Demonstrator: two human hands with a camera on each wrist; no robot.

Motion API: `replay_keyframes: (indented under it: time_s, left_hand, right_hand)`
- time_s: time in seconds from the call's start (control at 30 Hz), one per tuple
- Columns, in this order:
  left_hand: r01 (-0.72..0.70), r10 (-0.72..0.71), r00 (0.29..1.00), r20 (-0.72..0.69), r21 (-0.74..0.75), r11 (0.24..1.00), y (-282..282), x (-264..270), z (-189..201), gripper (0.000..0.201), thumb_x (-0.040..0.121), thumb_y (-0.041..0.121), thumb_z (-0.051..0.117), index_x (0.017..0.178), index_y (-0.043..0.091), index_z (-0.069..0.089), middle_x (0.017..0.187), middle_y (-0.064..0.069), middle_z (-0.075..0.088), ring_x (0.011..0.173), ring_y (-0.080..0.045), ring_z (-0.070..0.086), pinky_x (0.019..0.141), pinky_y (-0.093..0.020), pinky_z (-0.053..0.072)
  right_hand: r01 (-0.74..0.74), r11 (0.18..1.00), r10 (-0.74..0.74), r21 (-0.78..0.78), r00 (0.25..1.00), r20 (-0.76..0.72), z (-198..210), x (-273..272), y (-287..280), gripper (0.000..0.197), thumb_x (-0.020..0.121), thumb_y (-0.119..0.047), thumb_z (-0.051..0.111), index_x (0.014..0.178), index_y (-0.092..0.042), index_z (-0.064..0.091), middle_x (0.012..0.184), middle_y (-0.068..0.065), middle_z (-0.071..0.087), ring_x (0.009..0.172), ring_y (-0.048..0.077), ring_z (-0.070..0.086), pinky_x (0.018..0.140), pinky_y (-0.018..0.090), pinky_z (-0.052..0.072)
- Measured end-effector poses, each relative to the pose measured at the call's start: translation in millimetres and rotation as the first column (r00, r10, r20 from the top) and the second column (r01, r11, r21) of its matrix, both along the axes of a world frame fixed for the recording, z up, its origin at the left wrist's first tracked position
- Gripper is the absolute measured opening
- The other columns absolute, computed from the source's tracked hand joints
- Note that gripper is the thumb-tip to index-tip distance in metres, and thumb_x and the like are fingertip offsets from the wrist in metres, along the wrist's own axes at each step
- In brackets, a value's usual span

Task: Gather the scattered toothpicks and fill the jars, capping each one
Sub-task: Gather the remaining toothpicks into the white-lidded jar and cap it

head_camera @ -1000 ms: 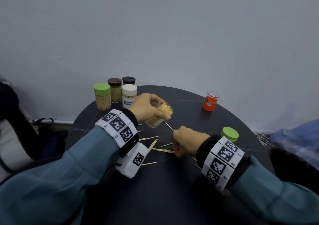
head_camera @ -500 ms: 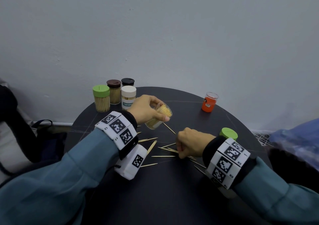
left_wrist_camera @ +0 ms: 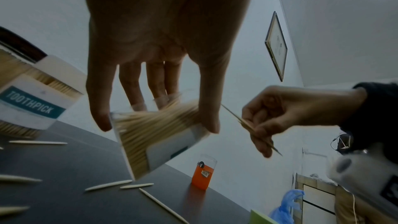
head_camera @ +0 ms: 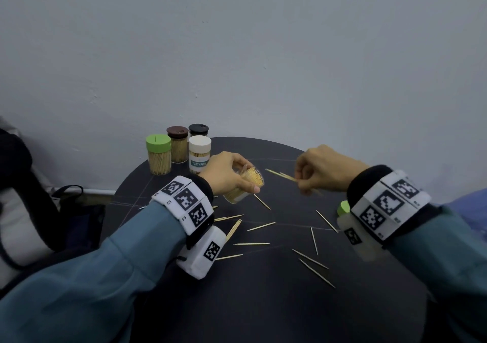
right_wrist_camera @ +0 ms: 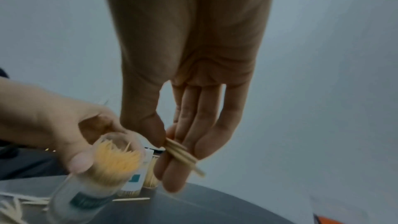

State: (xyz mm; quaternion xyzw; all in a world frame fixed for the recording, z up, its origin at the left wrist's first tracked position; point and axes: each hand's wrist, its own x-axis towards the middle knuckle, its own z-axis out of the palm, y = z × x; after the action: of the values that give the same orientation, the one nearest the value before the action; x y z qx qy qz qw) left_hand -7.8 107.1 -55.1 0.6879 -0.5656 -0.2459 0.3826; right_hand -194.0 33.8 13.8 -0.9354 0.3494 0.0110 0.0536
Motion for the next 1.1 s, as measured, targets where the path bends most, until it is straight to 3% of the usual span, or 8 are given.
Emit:
replay_keyframes:
  time_s: [0.13, 0.3, 0.37, 0.53, 0.67, 0.73, 0.93, 1.1]
  left_hand:
    - [0.016, -0.016, 1.000, 0.006, 0.012, 1.000, -1, -1, -1, 0.051, 0.065, 0.024, 0.084, 0.111, 0.020, 0.062, 0.107, 0.003, 0.061, 0.099, -0.013, 0.056, 0.080, -0.029, 0.046]
    - [0.055, -0.055, 0.998, 0.019, -0.012, 0.998, -1, -4, -3, 0.050, 0.061, 0.023, 0.086, 0.107, 0.020, 0.065, 0.102, 0.003, 0.064, 0.092, -0.011, 0.057, 0.067, -0.020, 0.042]
    - [0.063, -0.062, 0.997, 0.040, -0.012, 0.998, -2, -5, -3, 0.056, 0.061, 0.026, 0.086, 0.111, 0.017, 0.064, 0.105, 0.002, 0.065, 0.093, -0.011, 0.057, 0.068, -0.019, 0.042]
    - [0.059, -0.059, 0.998, -0.016, -0.011, 0.998, -4, -1, -3, 0.061, 0.061, 0.030, 0.086, 0.115, 0.016, 0.064, 0.110, 0.002, 0.065, 0.097, -0.013, 0.059, 0.080, -0.026, 0.044]
    - [0.040, -0.041, 0.994, -0.097, -0.018, 0.999, -5, 0, -3, 0.058, 0.058, 0.031, 0.087, 0.110, 0.019, 0.066, 0.105, 0.001, 0.068, 0.100, -0.014, 0.060, 0.092, -0.033, 0.048]
    - [0.045, -0.046, 0.991, -0.123, -0.015, 0.999, -5, -1, -3, 0.055, 0.060, 0.030, 0.086, 0.110, 0.020, 0.066, 0.105, 0.001, 0.067, 0.102, -0.013, 0.060, 0.095, -0.035, 0.047]
    - [0.042, -0.043, 0.984, -0.175, -0.007, 0.999, -4, -3, -1, 0.050, 0.062, 0.029, 0.085, 0.108, 0.022, 0.066, 0.097, 0.008, 0.064, 0.103, -0.011, 0.058, 0.087, -0.031, 0.046]
    - [0.059, -0.059, 0.985, -0.161, -0.005, 0.998, -3, -6, 2, 0.054, 0.064, 0.028, 0.084, 0.113, 0.019, 0.065, 0.099, 0.007, 0.063, 0.101, -0.011, 0.057, 0.089, -0.030, 0.046]
  right_hand:
    - [-0.041, 0.997, 0.035, -0.068, 0.995, -0.093, 12, 22, 0, 0.008, 0.074, -0.005, 0.060, 0.070, -0.010, 0.066, 0.061, -0.001, 0.064, 0.048, -0.004, 0.051, 0.047, 0.005, 0.039]
    - [-0.161, 0.978, 0.133, -0.132, 0.971, -0.199, 7, 54, 7, 0.016, 0.076, -0.010, 0.064, 0.064, -0.016, 0.056, 0.056, -0.007, 0.053, 0.065, 0.015, 0.055, 0.071, 0.030, 0.052]
    - [-0.207, 0.971, 0.189, -0.120, 0.971, -0.143, 7, 60, 8, 0.001, 0.080, -0.011, 0.064, 0.080, -0.011, 0.064, 0.061, -0.007, 0.054, 0.069, 0.014, 0.055, 0.071, 0.028, 0.050]
    - [-0.223, 0.975, 0.221, 0.026, 0.974, 0.054, 8, 59, -1, 0.013, 0.079, -0.009, 0.070, 0.092, -0.010, 0.072, 0.079, 0.002, 0.068, 0.053, -0.005, 0.055, 0.055, 0.004, 0.041]
    - [-0.197, 0.975, 0.166, 0.099, 0.951, 0.259, 6, 46, -9, 0.015, 0.075, -0.006, 0.074, 0.089, -0.011, 0.072, 0.086, 0.004, 0.072, 0.066, 0.002, 0.063, 0.064, 0.005, 0.047]
    - [-0.191, 0.975, 0.140, 0.114, 0.925, 0.354, 5, 40, -12, 0.014, 0.074, -0.004, 0.074, 0.086, -0.011, 0.071, 0.085, 0.006, 0.073, 0.061, -0.004, 0.061, 0.064, 0.004, 0.047]
    - [-0.206, 0.970, 0.121, 0.129, 0.870, 0.478, -12, 36, -9, 0.010, 0.073, -0.003, 0.075, 0.082, -0.008, 0.072, 0.081, 0.006, 0.072, 0.060, -0.012, 0.059, 0.064, 0.003, 0.046]
    - [-0.216, 0.969, 0.110, 0.117, 0.807, 0.581, -20, 26, -6, 0.011, 0.077, -0.004, 0.072, 0.087, -0.010, 0.072, 0.082, -0.002, 0.070, 0.068, -0.007, 0.062, 0.070, 0.005, 0.047]
